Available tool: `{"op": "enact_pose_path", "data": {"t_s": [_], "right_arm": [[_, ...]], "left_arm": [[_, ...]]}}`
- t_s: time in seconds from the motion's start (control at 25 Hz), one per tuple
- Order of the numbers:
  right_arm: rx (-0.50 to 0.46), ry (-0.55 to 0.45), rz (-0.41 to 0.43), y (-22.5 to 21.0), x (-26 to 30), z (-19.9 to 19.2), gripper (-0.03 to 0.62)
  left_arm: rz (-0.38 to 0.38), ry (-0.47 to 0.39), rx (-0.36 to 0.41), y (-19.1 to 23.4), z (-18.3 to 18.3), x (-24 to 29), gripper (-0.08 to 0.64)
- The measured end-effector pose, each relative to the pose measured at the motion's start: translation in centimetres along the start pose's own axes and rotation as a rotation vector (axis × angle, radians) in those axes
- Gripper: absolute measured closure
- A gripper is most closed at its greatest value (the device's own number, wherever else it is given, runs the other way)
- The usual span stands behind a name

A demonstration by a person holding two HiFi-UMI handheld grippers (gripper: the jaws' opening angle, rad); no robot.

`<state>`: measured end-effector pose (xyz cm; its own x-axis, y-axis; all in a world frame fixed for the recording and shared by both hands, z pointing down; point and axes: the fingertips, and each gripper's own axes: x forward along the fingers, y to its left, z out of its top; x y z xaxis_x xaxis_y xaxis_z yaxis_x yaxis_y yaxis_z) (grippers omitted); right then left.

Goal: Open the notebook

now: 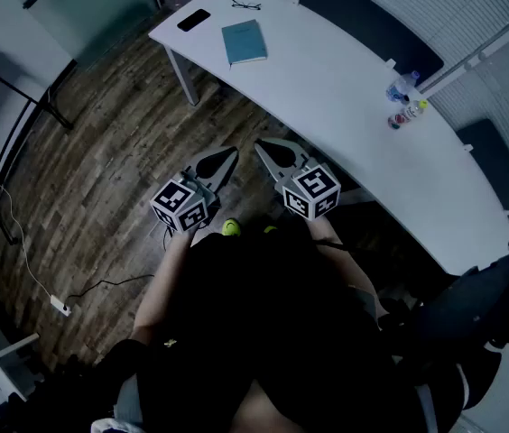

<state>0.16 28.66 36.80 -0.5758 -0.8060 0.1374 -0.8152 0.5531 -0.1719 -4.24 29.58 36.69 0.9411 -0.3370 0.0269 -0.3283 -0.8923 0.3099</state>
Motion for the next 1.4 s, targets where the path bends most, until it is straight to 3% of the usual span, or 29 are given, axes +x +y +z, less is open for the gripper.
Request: {"op": "enact_pose_path", "data": {"t_s": [0.28, 1.4], "right_arm": [[0.035, -0.037, 0.018, 0.3, 0.4, 0.8, 0.591], [0.045, 0.075, -0.086, 0.8, 4.3, -2.1, 0.591]], "left_arm": [[-0.001, -0.017, -0.001, 0.5, 0.6, -0.1, 0.558], [-0.059, -0.004, -0.025, 4.4, 0.3, -2.5, 0.558]]}}
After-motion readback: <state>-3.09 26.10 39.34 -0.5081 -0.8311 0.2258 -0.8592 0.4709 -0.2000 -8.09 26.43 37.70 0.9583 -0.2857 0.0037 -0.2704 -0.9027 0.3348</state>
